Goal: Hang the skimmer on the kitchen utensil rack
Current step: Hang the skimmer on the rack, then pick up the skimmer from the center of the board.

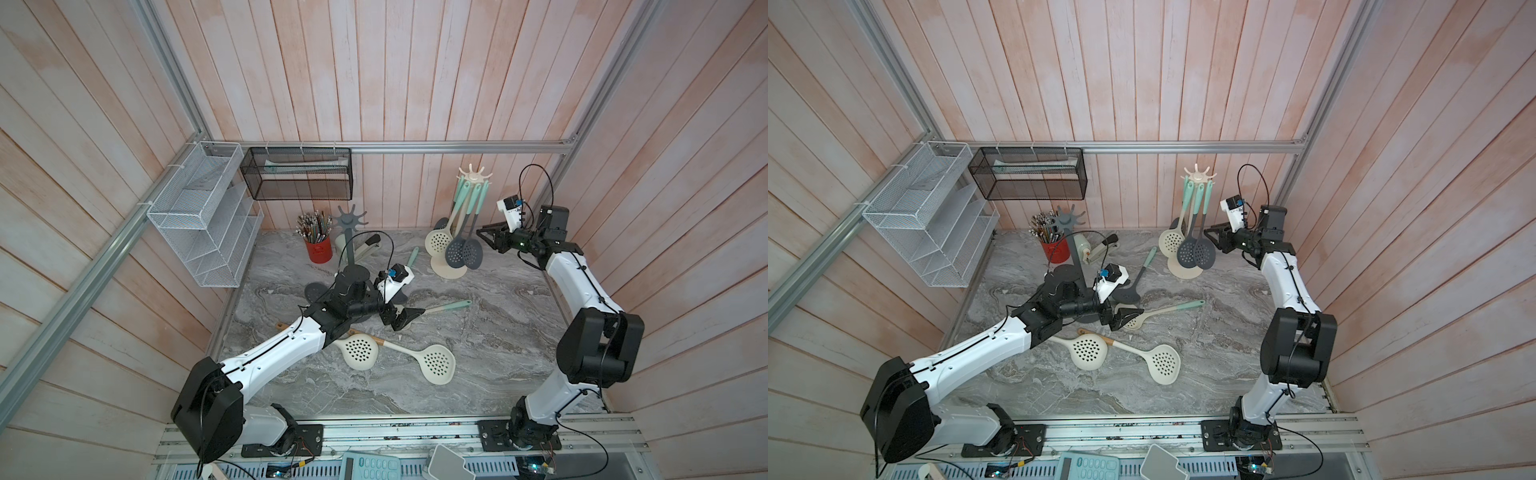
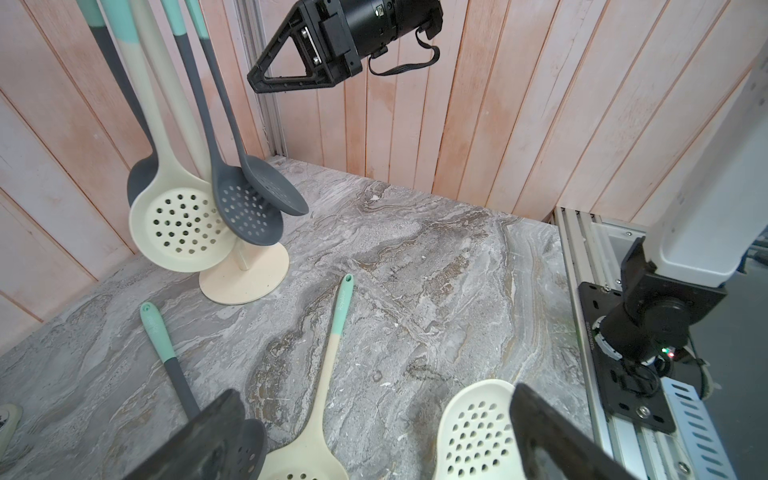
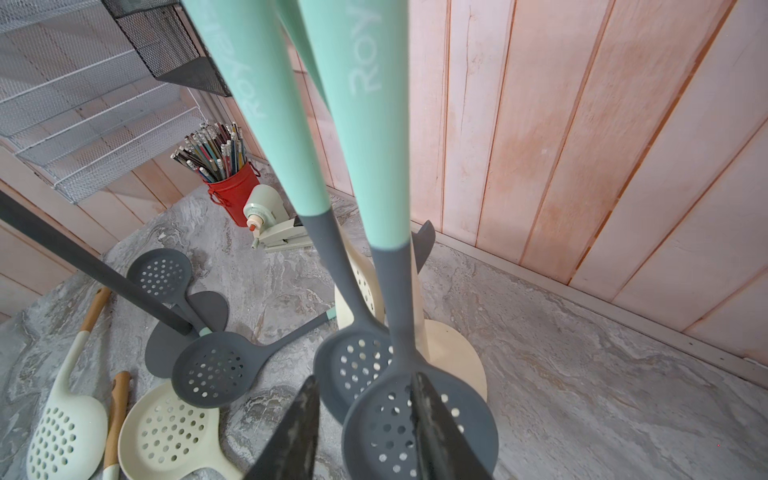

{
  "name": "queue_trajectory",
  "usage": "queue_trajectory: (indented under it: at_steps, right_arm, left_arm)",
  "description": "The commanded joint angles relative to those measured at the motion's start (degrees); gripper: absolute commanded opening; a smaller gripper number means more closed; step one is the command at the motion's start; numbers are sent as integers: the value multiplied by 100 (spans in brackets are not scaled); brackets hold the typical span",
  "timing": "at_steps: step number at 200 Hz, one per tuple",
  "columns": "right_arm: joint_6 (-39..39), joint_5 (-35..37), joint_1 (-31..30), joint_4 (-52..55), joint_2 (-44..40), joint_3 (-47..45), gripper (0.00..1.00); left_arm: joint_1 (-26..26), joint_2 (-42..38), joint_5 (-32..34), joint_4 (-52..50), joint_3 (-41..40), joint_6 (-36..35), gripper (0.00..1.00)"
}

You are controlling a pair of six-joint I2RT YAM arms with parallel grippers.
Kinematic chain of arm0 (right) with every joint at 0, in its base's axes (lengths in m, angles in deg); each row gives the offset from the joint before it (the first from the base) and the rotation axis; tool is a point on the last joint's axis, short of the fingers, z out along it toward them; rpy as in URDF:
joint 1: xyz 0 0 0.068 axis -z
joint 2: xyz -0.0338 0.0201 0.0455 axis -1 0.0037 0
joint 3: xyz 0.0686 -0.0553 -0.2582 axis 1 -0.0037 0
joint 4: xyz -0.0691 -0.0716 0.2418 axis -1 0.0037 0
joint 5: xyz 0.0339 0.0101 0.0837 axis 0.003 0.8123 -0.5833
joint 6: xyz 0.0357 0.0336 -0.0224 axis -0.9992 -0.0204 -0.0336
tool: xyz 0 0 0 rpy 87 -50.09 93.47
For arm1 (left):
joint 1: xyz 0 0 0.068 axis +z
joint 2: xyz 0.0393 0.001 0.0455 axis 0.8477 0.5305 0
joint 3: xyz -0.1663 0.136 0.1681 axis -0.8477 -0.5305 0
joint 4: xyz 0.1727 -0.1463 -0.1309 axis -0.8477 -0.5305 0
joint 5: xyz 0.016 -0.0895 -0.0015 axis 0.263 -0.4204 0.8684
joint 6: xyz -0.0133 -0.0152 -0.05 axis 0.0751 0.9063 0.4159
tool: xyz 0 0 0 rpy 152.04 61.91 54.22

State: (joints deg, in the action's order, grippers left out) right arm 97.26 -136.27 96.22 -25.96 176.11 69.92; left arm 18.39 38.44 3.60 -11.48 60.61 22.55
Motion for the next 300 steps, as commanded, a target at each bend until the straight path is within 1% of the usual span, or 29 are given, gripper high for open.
queue_trajectory:
  at_steps: [1,21,41,57,81,114,121,144,169,181,201,220,243,275,300]
  right_arm:
    - [-349,218,-34,-405,-284,-188,46]
    - [-767,560,-28,-897,-634,-640,55]
    - [-1662,996,-59,-1912,-1181,-1594,61]
    - [-1969,1516,-247,-2214,-1564,-2153,63]
    - [-2419,2632,-754,-2576,-2184,-3069,65]
    - [-3215,3722,-1402,-2892,-2868,-4130,65]
    - [-3386,3971,-1555,-2970,-3003,-4336,65]
    - [-3747,4499,-1930,-3173,-3338,-4902,65]
    - [-4113,4679,-2040,-3182,-3464,-5239,65]
    - [-4232,4674,-2050,-3180,-3503,-5379,65]
    - [-4520,4872,-2050,-3075,-3559,-5546,65]
    - [-4659,4908,-2050,-3123,-3557,-5690,65]
    - [-4929,5046,-2019,-3061,-3443,-5759,65]
    - [-5290,4676,-1735,-3042,-3170,-5789,65]
    - [-5476,4381,-1500,-3057,-2964,-5781,65]
  left_arm:
    - [-50,-91,234,-98,113,90,100]
    - [-115,-63,591,-392,280,101,100]
    - [-205,-48,897,-662,375,151,100]
    - [-206,-118,994,-769,326,360,100]
    - [-207,-376,1211,-846,90,716,100]
    - [-208,-791,1540,-1054,-348,1282,100]
    - [-209,-908,1671,-1098,-458,1542,100]
    - [-212,-1252,2051,-1187,-929,1983,99]
    - [-196,-1525,2497,-1392,-1267,2426,99]
    - [-187,-1598,2647,-1503,-1393,2610,98]
    - [-139,-1687,2874,-1656,-1592,2953,97]
    - [-78,-1764,2900,-1552,-1830,3321,96]
    - [-63,-1709,2936,-1441,-1994,3524,95]
    - [-67,-1617,2968,-1385,-2142,3659,94]
    - [-2,-1792,3260,-1520,-2282,3905,93]
